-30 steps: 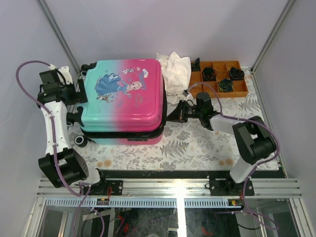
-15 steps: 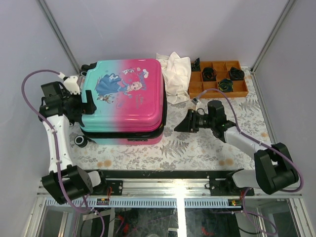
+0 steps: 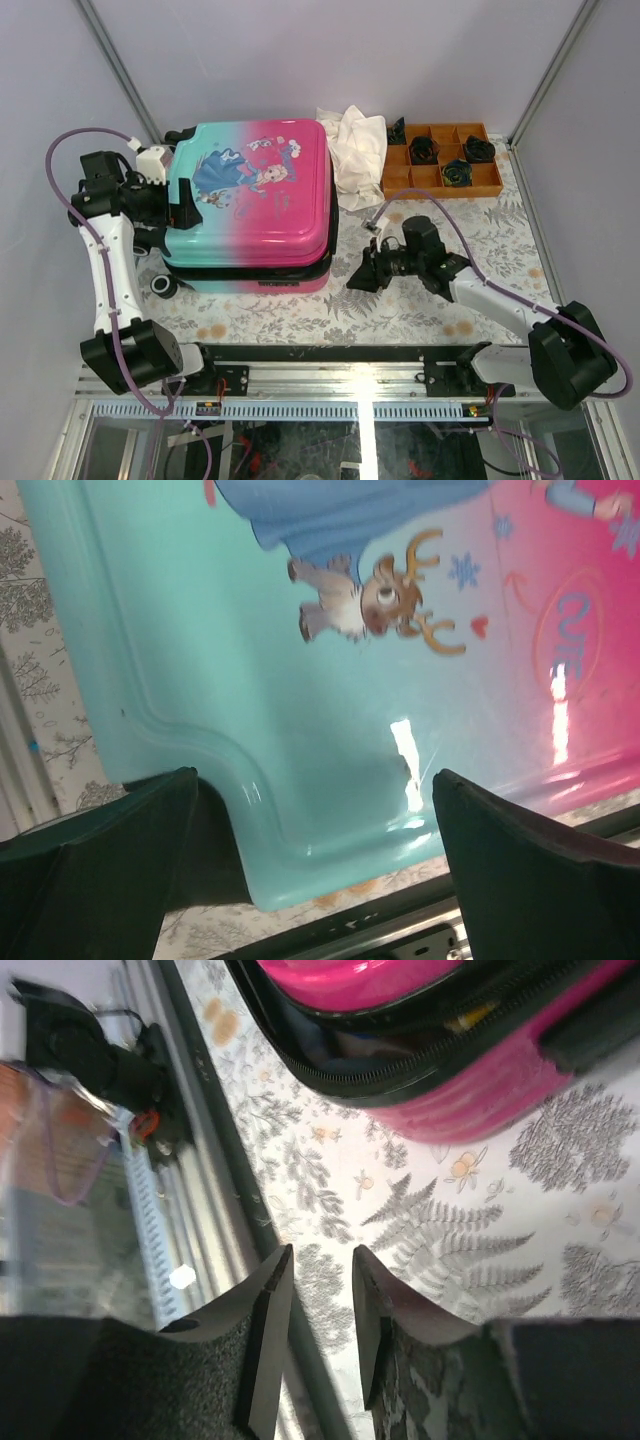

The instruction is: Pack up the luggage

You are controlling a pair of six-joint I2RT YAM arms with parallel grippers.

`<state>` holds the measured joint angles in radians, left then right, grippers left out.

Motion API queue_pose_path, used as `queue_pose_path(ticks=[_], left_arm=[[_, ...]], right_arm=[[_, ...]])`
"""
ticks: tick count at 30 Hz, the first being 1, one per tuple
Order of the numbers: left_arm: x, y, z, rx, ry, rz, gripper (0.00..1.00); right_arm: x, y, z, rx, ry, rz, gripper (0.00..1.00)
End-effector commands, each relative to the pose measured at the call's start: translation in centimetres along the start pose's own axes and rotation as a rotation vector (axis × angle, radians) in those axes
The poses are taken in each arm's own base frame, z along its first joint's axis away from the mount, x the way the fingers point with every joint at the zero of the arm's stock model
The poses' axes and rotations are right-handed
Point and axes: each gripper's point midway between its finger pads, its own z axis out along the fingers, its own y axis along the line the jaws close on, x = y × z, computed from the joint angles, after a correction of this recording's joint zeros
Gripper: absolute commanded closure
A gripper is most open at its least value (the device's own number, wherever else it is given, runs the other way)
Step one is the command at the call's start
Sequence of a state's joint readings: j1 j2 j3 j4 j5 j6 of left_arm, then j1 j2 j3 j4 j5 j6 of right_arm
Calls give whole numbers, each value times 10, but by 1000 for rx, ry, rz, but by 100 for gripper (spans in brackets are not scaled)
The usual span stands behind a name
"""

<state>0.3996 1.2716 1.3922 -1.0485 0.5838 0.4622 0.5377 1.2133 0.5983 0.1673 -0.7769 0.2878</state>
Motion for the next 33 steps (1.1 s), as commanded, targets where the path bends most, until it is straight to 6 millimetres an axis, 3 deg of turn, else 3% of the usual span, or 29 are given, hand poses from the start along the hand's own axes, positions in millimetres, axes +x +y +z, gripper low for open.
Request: queue_pose_path(ticks=[1,7,10,12,15,21,24,29,33], left_arm=[[-32,2,1,18,-32,-160,0],[-57,33,21,-43,-87,-255,0],[-56,53,29,-99,-75,-308,0],[-55,78,29,-188,-79,-387,0],[-48,93,28,-216,-93,-452,0],[-31,98,20,-276,-58,-401,0],[-31,89,13,-243,-54,-332,0],[-7,80,13,-213,40,-301,0],[16,51,12,-91,98,-255,0]], right_arm=[[-12,-10,13,64,101,-376,64],[-10,6,34,79,165,-692,64],[-10,9,44,93,199,-764,64],[-2,9,52,115,249,-820,64],[-1,19,63,121,228,-879,65],[1,26,88,180,179,-914,66],[-4,21,97,215,159,-902,67],[-8,-4,100,330,135,-940,71],[-14,-34,91,439,121,-922,73]])
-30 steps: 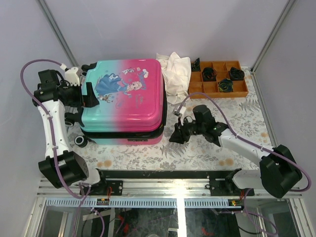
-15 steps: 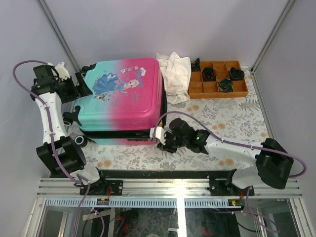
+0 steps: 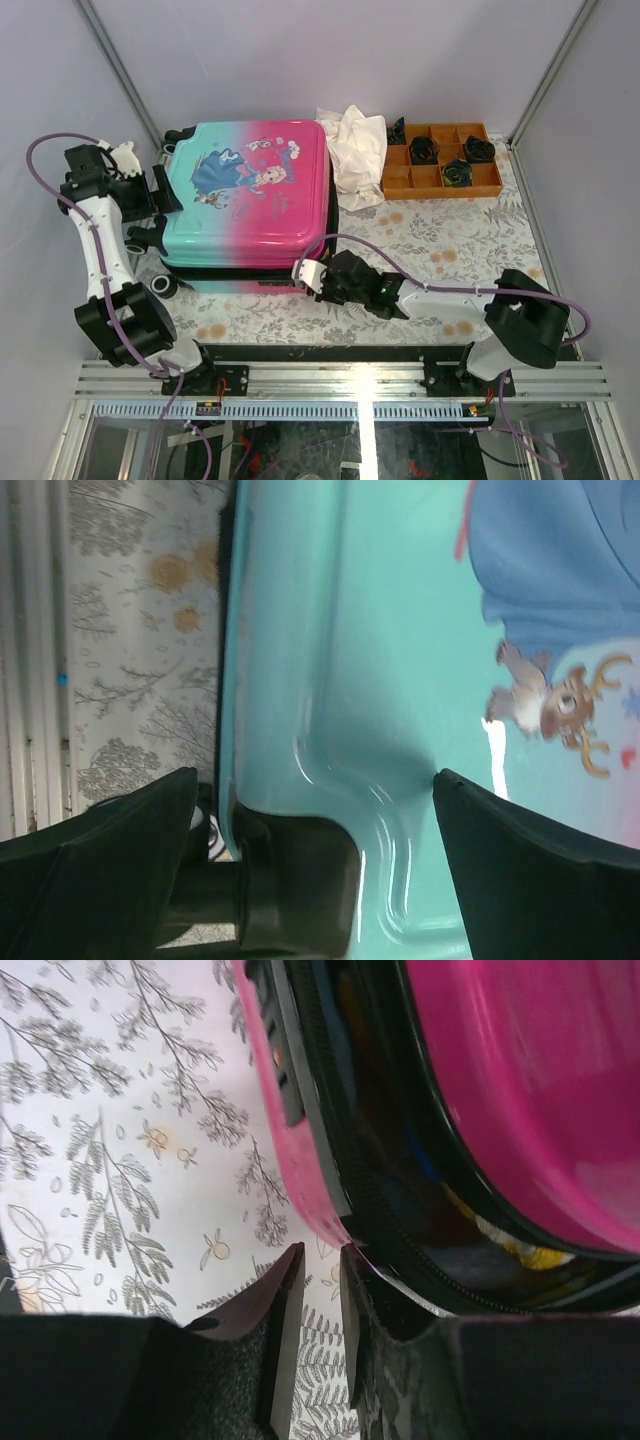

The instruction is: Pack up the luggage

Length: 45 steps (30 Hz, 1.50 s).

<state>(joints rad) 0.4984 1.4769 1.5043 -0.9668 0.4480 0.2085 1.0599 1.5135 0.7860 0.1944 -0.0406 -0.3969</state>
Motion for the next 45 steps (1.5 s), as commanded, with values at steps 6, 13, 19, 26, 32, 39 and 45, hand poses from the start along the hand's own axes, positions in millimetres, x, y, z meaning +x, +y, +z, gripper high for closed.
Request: queue_pose_path(ticks=[6,13,19,26,32,39,45], left_arm=[[104,-38,-24,221,226,195,2],[151,-65,-38,374,290,253,4],[118,-76,-54,370,189,298,0],[17,-65,-61,237,-2,177,1],[-34,-27,-54,25,-106,130,22],[-20,41,-39,-257,15,68,51],[-23,71,-34,-390,7,76,52]], right_arm=[[22,-86,-11,272,-7,89,73],[37,-144,-9,363,-4,246,73],[32,-150,-23,278,-63,333,73],[-2,-69,-50,-64,-174,298,69],[-15,-7,-46,-233,-141,157,69],[-24,12,-15,-199,-96,65,69],[-29,13,15,-129,-78,27,69]])
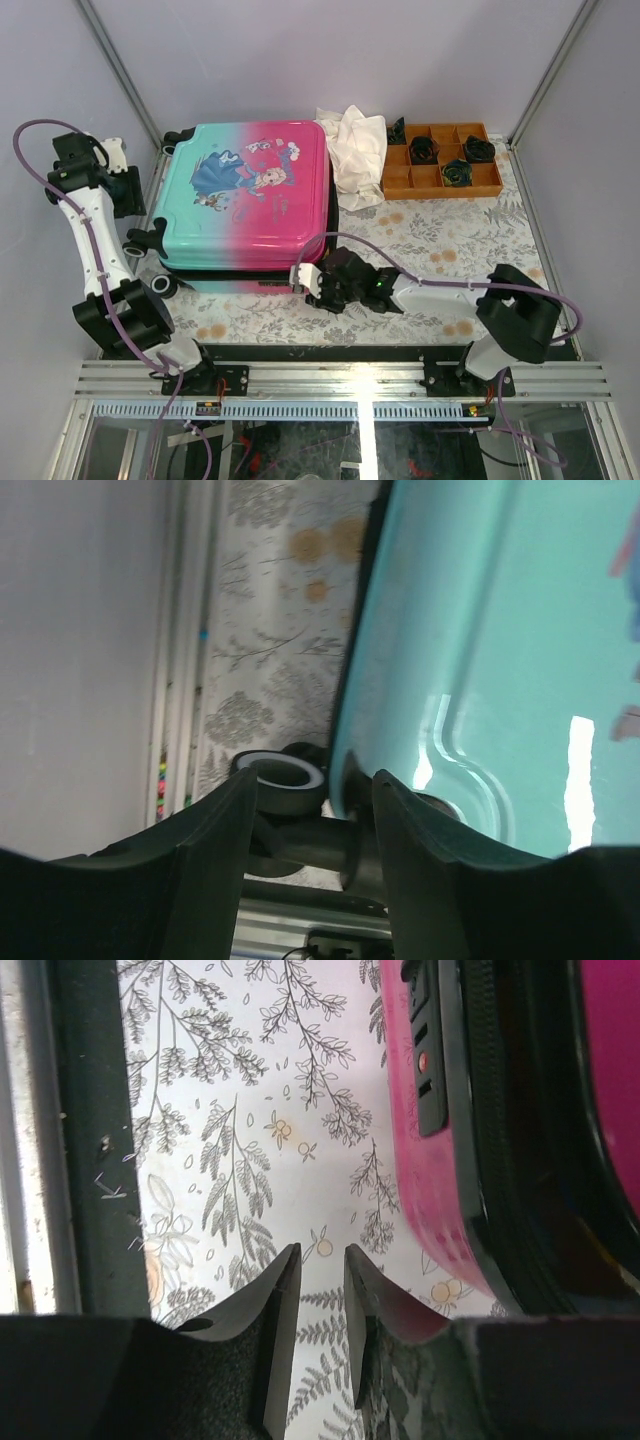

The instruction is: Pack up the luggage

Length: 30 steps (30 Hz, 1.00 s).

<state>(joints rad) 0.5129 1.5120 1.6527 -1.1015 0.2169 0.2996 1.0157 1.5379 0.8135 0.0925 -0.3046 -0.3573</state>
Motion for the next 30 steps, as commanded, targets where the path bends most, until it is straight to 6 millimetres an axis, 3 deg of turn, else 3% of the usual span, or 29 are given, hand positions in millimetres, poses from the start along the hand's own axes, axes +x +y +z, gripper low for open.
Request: queue_pose_path(ticks=[1,3,7,11,15,21,25,28,30], left_arm=[[-11,37,7,-175,-33,0,52],[-1,41,18,-184,10,30,52],[39,35,38,-107,138,149,56],[67,15,28,15,185,280,59],[95,-7,13,140,230,424,62],[148,-68,-16,415,276,585,63],[171,-131,-33,568,246,671,62],[176,-174,-41,649,218,671,62],[175,-203,-50,722,202,666,62]], right_arm=[[-35,-27,15,135,-70,-65,69],[-34,-38,21,187,-65,-60,70],[-32,-65,19,310,-57,-44,71],[-28,-102,6,390,-72,38,72],[-7,-144,0,453,-53,125,72],[-6,-215,-22,587,-87,205,72],[-5,-259,-40,643,-115,296,72],[-9,-275,-60,640,-148,348,71],[-11,-272,-74,601,-157,373,70]])
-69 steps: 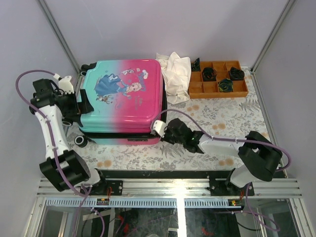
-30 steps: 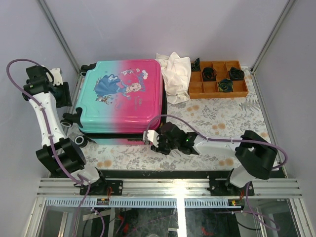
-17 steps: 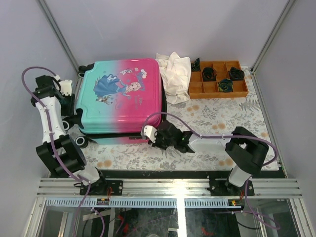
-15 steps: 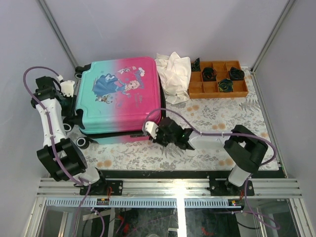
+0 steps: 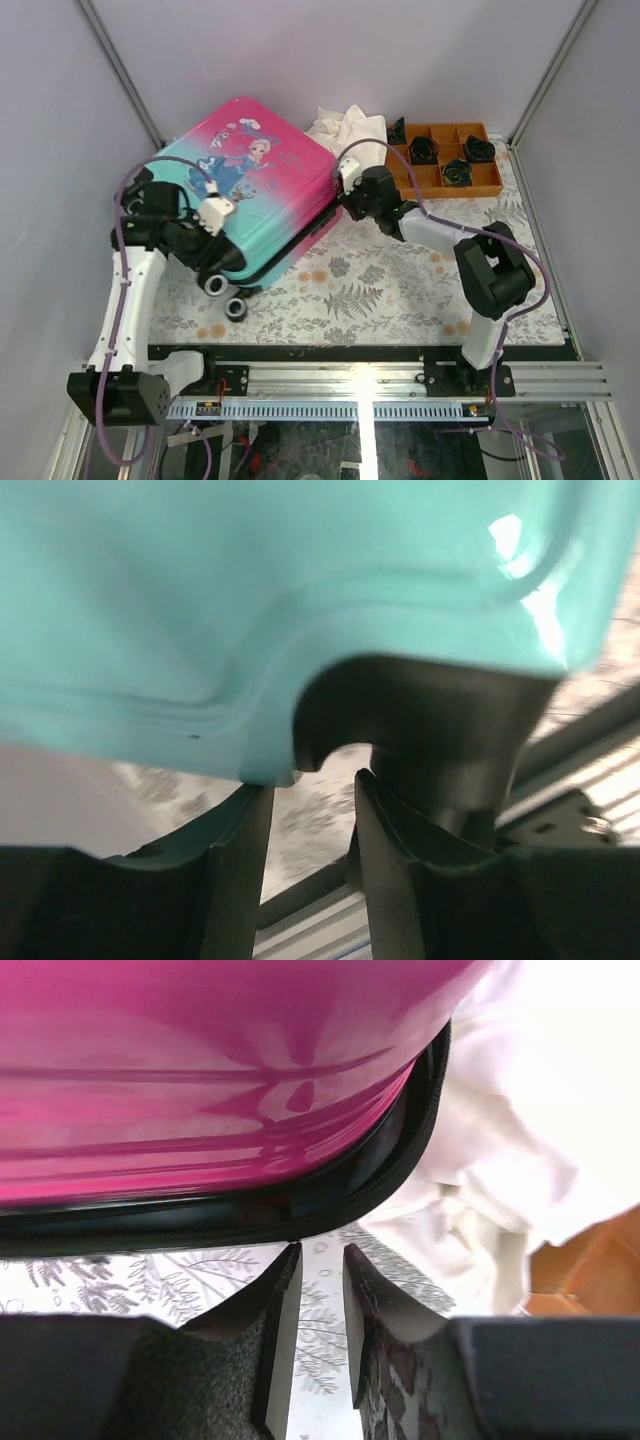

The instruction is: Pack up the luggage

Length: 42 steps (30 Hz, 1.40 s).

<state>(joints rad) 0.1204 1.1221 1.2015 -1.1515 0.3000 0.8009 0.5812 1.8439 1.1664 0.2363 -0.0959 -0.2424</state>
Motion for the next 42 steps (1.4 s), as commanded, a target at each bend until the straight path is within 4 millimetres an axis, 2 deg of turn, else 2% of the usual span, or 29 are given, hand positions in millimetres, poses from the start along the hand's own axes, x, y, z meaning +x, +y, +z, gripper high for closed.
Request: queue_pose_path(ticks=[1,4,6,8,9,11,14,17,20,24,26,28,29,32,34,37,42], left_arm=[[-25,-114,5,426,-21,-119,62],[-52,-139,7,499,-55,-101,62],[-67,-147,10,562,-83,-121,62],[-80,-153,15,599,-83,-111,62],[-87,-158,17,607,-76,-78,62],[-100,-172,21,615,-61,2,62],[-125,-196,30,626,-52,108,62],[-160,-236,34,622,-97,247,62],[-199,-268,43,646,-172,288,62],[-248,-297,58,662,-266,317,61],[-264,-300,54,672,-286,314,57],[-269,-293,44,643,-307,340,46],[-265,-287,38,626,-309,364,37],[-239,-260,15,603,-313,379,17],[-221,-236,-2,623,-332,309,9],[-195,-193,-19,585,-367,204,3],[-164,-117,-49,322,-488,27,0]], right_arm=[[-43,-21,-30,-38,-87,88,69],[-35,-17,-57,-108,-55,125,66],[-39,-18,-88,-127,-59,143,64],[-33,-21,-113,-157,-38,183,59],[-31,-22,-127,-166,-26,201,49],[-31,-22,-153,-197,-22,234,37],[-32,-22,-185,-220,-15,291,27],[-31,-25,-206,-205,13,339,25],[-29,-28,-220,-182,35,383,18],[-27,-37,-234,-115,61,397,11],[-30,-44,-240,-80,65,394,8],[-35,-50,-244,-61,77,391,7],[-43,-53,-249,-53,69,385,7],[-58,-51,-258,-74,65,400,6],[-61,-44,-260,-107,70,439,5],[-58,-28,-257,-156,111,469,5],[-54,13,-250,-225,174,408,4]])
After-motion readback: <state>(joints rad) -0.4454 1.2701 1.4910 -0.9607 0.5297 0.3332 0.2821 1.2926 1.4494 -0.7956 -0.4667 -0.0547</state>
